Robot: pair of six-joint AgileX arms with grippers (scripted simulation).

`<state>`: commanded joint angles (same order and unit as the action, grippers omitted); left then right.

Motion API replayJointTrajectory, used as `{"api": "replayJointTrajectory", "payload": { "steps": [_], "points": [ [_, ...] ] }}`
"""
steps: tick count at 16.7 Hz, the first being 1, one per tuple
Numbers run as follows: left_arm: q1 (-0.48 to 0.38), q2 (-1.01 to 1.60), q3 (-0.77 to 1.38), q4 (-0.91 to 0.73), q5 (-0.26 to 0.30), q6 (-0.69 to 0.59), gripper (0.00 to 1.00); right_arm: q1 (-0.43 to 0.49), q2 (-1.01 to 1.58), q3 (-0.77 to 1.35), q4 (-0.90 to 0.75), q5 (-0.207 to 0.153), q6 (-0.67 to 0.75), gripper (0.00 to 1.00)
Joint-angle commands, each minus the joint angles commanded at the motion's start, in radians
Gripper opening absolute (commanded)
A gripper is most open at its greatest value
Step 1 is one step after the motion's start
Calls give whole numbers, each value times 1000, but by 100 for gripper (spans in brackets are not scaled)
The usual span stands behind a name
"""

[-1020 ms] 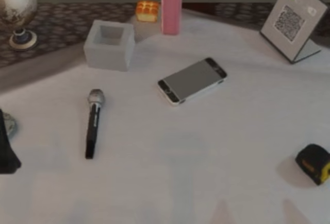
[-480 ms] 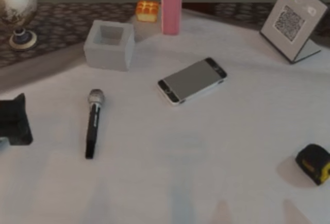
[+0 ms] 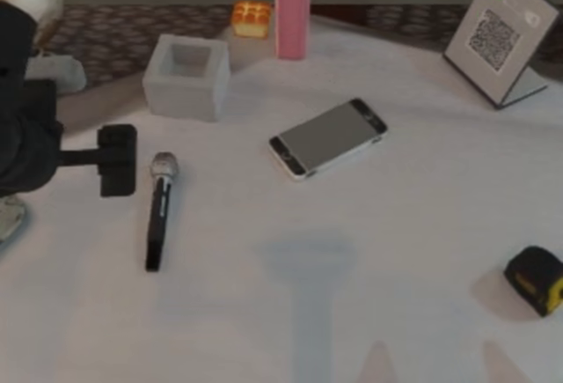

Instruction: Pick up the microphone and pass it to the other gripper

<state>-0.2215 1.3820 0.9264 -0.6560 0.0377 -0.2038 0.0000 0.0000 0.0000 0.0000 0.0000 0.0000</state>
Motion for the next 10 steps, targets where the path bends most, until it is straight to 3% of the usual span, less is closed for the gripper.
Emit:
{"api": "replayJointTrajectory", "payload": {
  "steps": [6,10],
  "points": [
    [-65,397,283,-185,13,-62,100,0,0,0,0,0,0,100],
    [-83,495,362,-230,17,-78,100,0,0,0,0,0,0,100]
  ]
}}
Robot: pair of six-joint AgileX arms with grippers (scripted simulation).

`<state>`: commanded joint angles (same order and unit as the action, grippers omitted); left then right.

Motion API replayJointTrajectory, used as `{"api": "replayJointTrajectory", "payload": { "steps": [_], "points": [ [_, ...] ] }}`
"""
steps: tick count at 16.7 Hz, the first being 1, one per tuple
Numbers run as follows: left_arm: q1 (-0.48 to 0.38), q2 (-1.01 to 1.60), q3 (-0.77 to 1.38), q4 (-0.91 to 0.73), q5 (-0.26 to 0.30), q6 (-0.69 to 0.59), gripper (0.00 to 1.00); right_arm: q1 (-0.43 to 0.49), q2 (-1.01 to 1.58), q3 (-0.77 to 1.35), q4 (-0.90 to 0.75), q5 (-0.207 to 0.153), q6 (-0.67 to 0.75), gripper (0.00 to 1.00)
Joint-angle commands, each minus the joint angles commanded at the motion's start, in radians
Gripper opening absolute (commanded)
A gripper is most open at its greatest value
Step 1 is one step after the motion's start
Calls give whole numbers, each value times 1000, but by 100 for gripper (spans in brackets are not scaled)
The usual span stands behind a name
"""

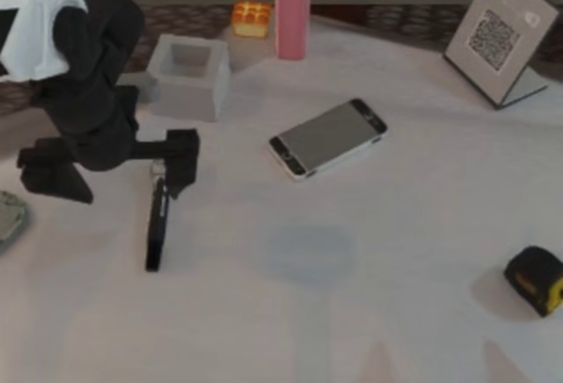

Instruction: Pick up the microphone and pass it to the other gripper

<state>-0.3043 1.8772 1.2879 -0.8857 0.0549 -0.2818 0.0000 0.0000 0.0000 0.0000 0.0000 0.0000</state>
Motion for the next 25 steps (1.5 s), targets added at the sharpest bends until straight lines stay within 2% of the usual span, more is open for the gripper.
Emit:
{"api": "replayJointTrajectory", "payload": {
  "steps": [7,15,20,25],
  "points": [
    [3,10,-9,17,0,1,100,0,0,0,0,0,0,100],
    [-13,205,-116,325,0,-10,100,0,0,0,0,0,0,100],
    [-14,222,-125,347,0,-11,100,0,0,0,0,0,0,100],
    [-14,222,-125,347,0,-11,62,0,0,0,0,0,0,100]
  ]
}}
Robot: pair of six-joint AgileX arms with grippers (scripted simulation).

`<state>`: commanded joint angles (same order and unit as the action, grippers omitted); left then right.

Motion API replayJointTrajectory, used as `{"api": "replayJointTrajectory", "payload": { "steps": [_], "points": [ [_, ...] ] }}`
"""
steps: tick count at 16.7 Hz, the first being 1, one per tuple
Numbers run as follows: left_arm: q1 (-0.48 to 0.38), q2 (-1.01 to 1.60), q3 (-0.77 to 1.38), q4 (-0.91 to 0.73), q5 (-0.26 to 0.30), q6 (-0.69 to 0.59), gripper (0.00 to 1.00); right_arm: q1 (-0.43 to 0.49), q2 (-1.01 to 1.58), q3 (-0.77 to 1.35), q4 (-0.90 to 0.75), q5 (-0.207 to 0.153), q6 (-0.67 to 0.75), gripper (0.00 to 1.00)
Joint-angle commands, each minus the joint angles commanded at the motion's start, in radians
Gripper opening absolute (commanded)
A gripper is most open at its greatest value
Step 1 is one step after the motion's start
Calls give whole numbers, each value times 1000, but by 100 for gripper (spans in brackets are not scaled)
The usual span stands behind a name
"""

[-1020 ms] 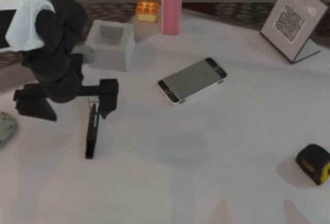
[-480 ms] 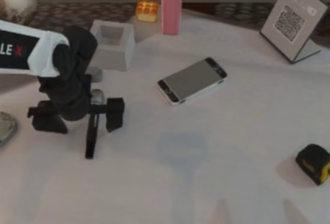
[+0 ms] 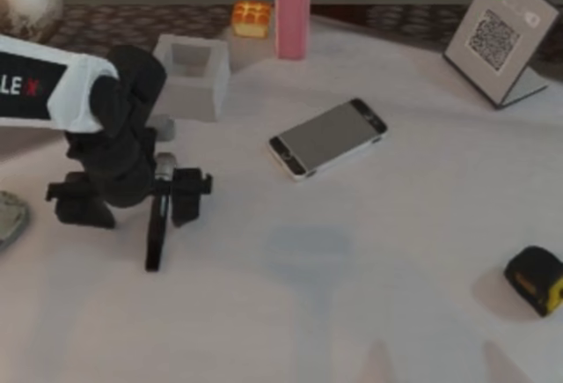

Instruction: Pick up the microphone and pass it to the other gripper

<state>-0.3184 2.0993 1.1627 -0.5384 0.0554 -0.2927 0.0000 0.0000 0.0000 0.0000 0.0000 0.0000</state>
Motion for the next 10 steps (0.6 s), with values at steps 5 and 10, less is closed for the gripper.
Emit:
{"api": "replayJointTrajectory", "payload": {
  "steps": [5,10],
  "points": [
    [0,0,0,0,0,0,25,0,0,0,0,0,0,100],
    [0,0,0,0,0,0,0,0,0,0,0,0,0,100]
  ]
}}
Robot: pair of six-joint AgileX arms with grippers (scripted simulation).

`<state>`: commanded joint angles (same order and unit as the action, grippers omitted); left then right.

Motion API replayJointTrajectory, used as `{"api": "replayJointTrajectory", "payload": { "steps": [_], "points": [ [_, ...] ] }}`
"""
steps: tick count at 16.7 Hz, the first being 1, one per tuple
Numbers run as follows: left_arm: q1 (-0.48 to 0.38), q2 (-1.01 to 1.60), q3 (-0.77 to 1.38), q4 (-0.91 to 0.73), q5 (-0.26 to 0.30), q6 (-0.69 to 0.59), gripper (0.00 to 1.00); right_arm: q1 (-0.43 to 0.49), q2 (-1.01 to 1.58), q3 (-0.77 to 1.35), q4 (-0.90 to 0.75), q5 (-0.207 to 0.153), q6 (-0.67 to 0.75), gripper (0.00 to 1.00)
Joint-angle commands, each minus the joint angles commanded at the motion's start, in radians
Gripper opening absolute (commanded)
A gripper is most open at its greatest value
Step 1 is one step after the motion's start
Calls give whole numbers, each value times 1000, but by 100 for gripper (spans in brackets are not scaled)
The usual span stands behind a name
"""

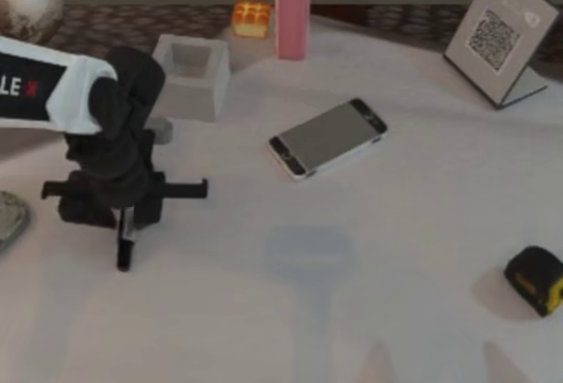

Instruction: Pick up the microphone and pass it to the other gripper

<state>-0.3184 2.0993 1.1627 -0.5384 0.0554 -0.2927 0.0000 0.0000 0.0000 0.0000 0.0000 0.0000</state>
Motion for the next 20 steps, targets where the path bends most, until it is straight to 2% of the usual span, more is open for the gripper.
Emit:
{"api": "replayJointTrajectory", "payload": {
  "steps": [6,7,10,14,20],
  "points": [
    [0,0,0,0,0,0,0,0,0,0,0,0,0,100],
    [10,-74,6,-63,-81,52,0,0,0,0,0,0,0,100],
    [10,-79,-1,-30,-66,59,0,0,0,0,0,0,0,100],
    [15,-110,-37,154,7,89,0,0,0,0,0,0,0,100],
    [34,-205,-160,609,189,166,0,0,0,0,0,0,0,100]
  ]
}}
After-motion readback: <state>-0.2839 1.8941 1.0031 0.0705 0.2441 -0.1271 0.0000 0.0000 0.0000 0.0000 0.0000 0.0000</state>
